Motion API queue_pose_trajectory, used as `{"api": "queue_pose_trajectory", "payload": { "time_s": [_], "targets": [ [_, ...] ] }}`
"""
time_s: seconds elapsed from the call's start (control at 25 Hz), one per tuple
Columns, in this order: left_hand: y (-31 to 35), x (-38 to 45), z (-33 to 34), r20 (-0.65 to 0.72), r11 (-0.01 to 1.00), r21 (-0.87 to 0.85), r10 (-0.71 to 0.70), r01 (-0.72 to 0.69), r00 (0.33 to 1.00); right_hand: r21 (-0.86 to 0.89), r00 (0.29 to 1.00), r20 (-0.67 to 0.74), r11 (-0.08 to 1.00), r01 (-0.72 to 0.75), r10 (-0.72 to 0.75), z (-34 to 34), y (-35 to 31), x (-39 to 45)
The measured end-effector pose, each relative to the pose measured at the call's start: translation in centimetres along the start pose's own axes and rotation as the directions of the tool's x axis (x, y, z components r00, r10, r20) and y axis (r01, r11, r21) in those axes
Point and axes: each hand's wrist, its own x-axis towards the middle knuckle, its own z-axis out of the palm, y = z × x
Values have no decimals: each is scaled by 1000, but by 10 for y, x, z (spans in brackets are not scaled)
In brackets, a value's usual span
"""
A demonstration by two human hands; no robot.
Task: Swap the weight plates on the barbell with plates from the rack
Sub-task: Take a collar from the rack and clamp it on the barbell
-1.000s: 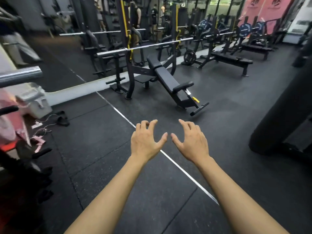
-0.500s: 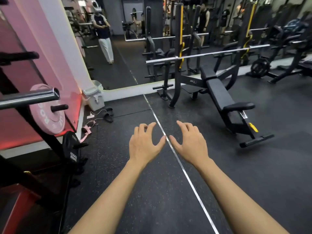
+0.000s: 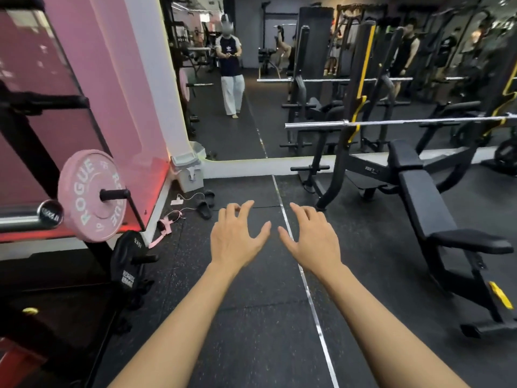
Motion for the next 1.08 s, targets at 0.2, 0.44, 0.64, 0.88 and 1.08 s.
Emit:
{"api": "queue_pose_trajectory", "payload": {
  "time_s": [0.2,0.44,0.64,0.88,1.08],
  "targets": [
    [-29,79,46,-37,992,88,-87,90,995,76,996,25,993,87,-89,57,23,101],
    [-65,171,88,-132,931,210,-276,299,952,244,964,48,939,242,-261,128,27,233],
    [-100,225,92,-311,836,264,-399,481,863,353,898,78,855,381,-432,179,-3,319],
    [-181,262,89,-378,716,314,-508,623,774,474,816,16,723,502,-577,243,-75,395],
    [-268,311,72,-454,633,305,-560,712,693,517,733,-33,616,595,-680,284,-166,459]
  ]
}}
